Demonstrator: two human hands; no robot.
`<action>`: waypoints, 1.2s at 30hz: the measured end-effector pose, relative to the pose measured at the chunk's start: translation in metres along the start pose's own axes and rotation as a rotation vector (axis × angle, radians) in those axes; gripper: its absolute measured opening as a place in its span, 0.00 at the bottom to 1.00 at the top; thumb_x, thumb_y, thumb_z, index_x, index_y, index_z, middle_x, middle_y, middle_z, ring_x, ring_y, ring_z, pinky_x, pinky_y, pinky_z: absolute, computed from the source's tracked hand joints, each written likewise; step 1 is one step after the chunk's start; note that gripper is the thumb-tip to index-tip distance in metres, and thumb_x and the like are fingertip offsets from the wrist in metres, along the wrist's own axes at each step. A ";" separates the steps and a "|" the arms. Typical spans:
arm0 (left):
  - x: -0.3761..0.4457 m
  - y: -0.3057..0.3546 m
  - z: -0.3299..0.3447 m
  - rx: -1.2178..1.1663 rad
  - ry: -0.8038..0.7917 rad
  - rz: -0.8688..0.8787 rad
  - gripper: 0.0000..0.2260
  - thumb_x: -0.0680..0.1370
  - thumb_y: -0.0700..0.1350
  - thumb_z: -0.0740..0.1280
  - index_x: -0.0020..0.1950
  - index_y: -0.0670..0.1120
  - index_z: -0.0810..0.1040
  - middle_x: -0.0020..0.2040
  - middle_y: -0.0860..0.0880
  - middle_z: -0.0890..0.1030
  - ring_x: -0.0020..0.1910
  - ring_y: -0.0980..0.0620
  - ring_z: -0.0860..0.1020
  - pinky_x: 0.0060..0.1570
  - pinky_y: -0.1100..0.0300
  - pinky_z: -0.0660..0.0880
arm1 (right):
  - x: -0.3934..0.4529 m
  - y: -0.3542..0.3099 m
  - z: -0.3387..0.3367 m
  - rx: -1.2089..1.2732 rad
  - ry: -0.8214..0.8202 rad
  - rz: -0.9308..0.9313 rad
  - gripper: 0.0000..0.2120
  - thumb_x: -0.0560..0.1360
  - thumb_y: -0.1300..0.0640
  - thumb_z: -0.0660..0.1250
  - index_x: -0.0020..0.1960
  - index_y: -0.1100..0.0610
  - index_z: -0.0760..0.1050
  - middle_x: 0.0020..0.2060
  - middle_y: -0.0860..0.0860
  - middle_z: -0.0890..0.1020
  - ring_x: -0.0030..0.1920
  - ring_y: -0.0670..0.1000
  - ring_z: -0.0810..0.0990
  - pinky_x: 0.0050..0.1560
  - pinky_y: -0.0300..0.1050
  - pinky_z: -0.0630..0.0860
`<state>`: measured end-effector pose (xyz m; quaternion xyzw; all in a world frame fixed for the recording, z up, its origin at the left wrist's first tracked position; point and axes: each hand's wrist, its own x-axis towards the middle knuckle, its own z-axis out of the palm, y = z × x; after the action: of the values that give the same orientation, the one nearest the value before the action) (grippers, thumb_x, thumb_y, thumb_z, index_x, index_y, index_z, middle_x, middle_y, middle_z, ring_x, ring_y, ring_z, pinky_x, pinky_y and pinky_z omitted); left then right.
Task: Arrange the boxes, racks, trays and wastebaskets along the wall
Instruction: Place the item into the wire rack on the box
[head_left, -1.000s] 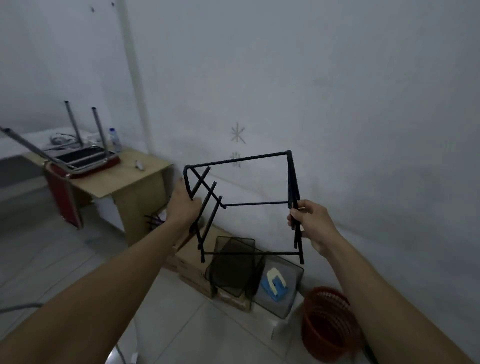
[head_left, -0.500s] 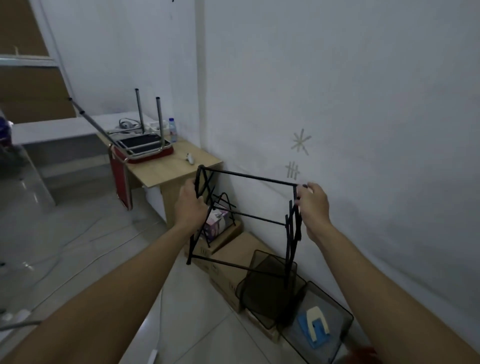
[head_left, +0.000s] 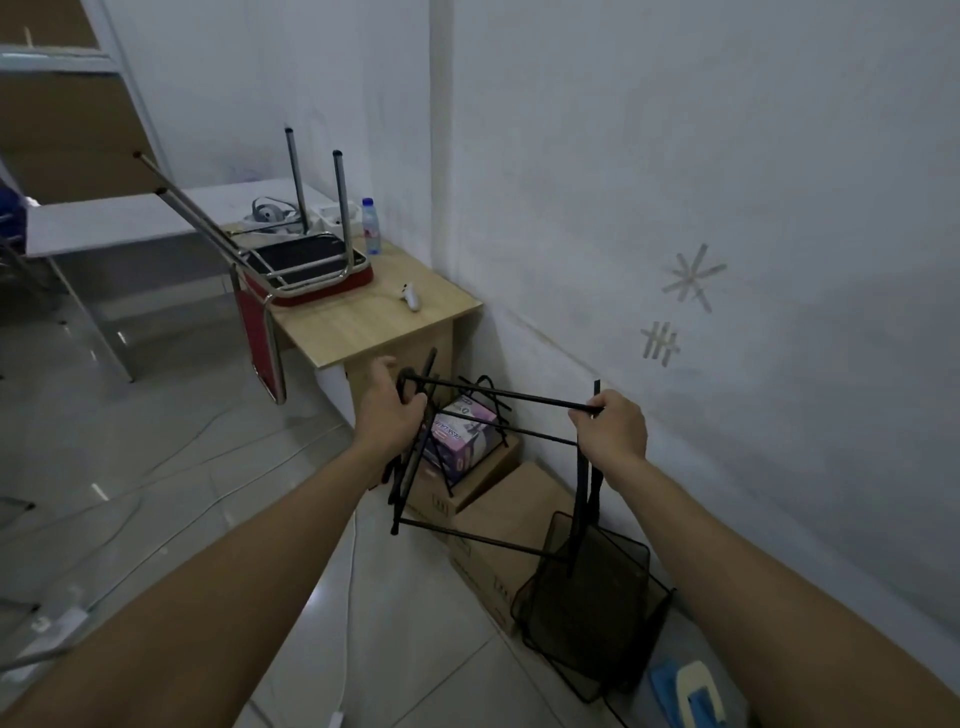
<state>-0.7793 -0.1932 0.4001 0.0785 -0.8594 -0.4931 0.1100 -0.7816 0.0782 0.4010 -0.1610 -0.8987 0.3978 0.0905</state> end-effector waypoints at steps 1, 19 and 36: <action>0.008 -0.003 0.001 0.005 -0.006 0.013 0.22 0.77 0.42 0.67 0.68 0.48 0.63 0.44 0.48 0.78 0.42 0.49 0.78 0.40 0.57 0.73 | 0.009 0.002 0.008 -0.022 -0.012 -0.008 0.09 0.76 0.50 0.69 0.50 0.55 0.75 0.54 0.56 0.77 0.44 0.53 0.77 0.40 0.42 0.70; 0.146 -0.087 0.138 0.449 -0.241 -0.226 0.09 0.77 0.46 0.68 0.40 0.41 0.80 0.35 0.50 0.76 0.37 0.50 0.76 0.27 0.62 0.62 | 0.229 0.080 0.124 -0.302 -0.274 -0.103 0.07 0.74 0.52 0.71 0.43 0.53 0.75 0.43 0.53 0.80 0.41 0.53 0.77 0.29 0.41 0.64; 0.173 -0.199 0.314 0.391 -0.422 -0.544 0.11 0.81 0.47 0.64 0.50 0.40 0.80 0.43 0.46 0.79 0.41 0.51 0.75 0.38 0.60 0.68 | 0.362 0.213 0.231 -0.341 -0.483 -0.111 0.06 0.75 0.60 0.71 0.51 0.59 0.79 0.52 0.57 0.74 0.48 0.52 0.75 0.47 0.40 0.71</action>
<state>-1.0245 -0.0746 0.0934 0.2197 -0.8887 -0.3365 -0.2209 -1.1401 0.1855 0.1011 -0.0253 -0.9555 0.2623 -0.1327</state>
